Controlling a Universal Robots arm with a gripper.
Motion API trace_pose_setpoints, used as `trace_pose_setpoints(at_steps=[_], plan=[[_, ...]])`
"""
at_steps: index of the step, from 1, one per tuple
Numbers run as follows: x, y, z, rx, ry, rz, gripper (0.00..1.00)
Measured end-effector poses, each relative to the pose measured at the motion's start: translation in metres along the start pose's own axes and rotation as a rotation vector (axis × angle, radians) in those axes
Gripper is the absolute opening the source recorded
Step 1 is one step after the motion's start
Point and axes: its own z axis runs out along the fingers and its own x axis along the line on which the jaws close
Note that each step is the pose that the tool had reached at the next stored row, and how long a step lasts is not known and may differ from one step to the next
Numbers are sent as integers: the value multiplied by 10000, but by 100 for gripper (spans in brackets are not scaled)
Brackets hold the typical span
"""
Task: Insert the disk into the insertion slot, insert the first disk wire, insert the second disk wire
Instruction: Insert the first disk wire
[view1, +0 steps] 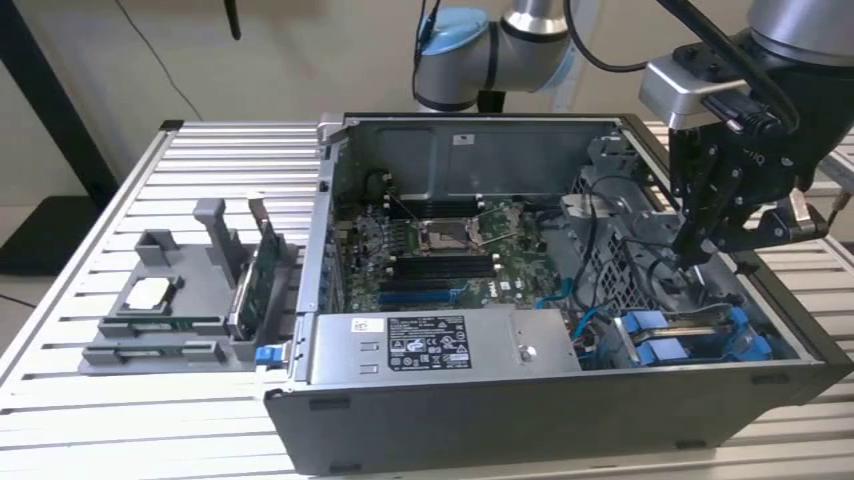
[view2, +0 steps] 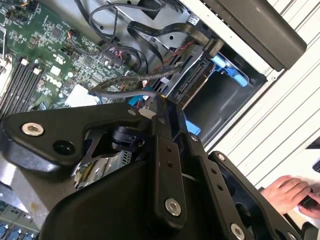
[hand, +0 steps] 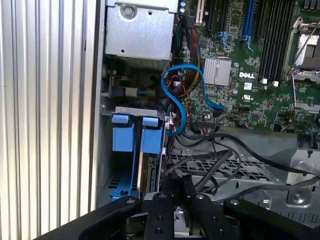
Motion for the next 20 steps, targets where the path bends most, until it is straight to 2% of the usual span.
trace_pose_setpoints(at_steps=[10,20], plan=[[5,-15,7,-9,-1,2,19],[83,-116,68,-200,-16,21,19]])
